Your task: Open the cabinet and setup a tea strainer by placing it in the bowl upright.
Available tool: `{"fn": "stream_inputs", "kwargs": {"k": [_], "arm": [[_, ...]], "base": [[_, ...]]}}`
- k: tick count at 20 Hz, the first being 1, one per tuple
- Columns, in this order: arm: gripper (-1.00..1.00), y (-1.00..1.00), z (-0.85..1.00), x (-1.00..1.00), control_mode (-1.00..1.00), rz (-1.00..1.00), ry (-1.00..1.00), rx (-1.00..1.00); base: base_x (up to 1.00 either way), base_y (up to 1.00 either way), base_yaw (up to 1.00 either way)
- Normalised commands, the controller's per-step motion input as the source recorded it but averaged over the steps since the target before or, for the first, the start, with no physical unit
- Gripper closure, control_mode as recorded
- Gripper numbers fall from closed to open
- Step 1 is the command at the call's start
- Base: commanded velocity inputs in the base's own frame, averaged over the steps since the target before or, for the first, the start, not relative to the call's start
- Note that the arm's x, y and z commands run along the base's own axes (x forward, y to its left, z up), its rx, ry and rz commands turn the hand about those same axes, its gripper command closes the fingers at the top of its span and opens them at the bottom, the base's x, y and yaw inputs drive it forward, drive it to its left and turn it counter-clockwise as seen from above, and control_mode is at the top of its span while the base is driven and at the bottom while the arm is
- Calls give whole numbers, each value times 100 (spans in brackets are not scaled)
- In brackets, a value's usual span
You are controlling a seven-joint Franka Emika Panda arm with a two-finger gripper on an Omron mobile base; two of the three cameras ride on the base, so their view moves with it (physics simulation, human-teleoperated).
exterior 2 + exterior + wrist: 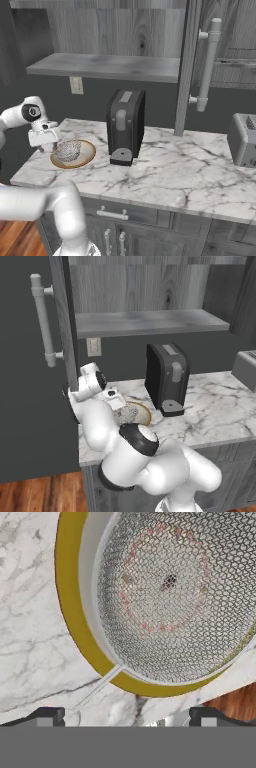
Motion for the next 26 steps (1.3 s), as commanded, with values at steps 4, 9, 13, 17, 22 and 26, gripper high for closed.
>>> {"fn": "stream_inputs", "kwargs": {"k": [4,9,13,17,22,26], "arm": [[-100,6,13,-20,-100,0,-9,16],[-100,0,23,-36,-100,0,-15,12],[-100,0,38,-52,-100,0,-23,11],[-100,0,39,-62,-100,0,-22,8],[-100,-18,17,-76,-100,-2,-15,4],[-100,-54,15,-38,-100,-4,-1,0]], "base": [[0,0,0],[0,0,0],[0,0,0],[0,0,0],[0,0,0],[0,0,0]]}}
